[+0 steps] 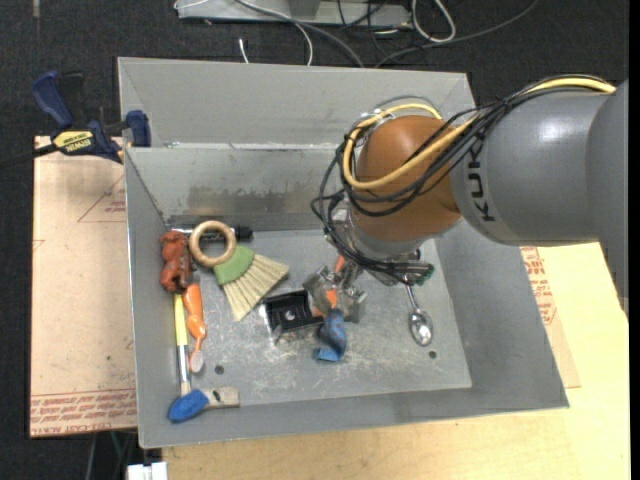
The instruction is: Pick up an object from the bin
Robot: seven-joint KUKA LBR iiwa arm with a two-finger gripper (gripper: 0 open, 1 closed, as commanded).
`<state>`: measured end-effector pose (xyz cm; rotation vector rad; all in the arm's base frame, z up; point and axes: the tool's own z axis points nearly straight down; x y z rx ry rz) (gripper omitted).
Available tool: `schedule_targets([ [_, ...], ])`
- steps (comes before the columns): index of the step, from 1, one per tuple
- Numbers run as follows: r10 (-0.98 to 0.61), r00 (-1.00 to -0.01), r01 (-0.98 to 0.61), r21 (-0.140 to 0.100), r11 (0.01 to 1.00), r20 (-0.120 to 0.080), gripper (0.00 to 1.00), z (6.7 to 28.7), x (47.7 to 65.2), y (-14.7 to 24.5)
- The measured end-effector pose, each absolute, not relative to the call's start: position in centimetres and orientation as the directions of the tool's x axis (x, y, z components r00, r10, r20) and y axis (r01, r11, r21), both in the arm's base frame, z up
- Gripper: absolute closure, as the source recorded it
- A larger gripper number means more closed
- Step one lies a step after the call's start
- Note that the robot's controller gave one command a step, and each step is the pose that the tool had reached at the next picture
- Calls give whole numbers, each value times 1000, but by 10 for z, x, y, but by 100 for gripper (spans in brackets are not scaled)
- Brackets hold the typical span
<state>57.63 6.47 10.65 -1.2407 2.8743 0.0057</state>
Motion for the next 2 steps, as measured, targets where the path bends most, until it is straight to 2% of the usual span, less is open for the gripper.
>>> schedule_targets([
  [1,-727,-686,-727,-3,686,-15,100,114,577,65],
  [2,-726,-687,-727,3,687,-10,100,144,575,66],
])
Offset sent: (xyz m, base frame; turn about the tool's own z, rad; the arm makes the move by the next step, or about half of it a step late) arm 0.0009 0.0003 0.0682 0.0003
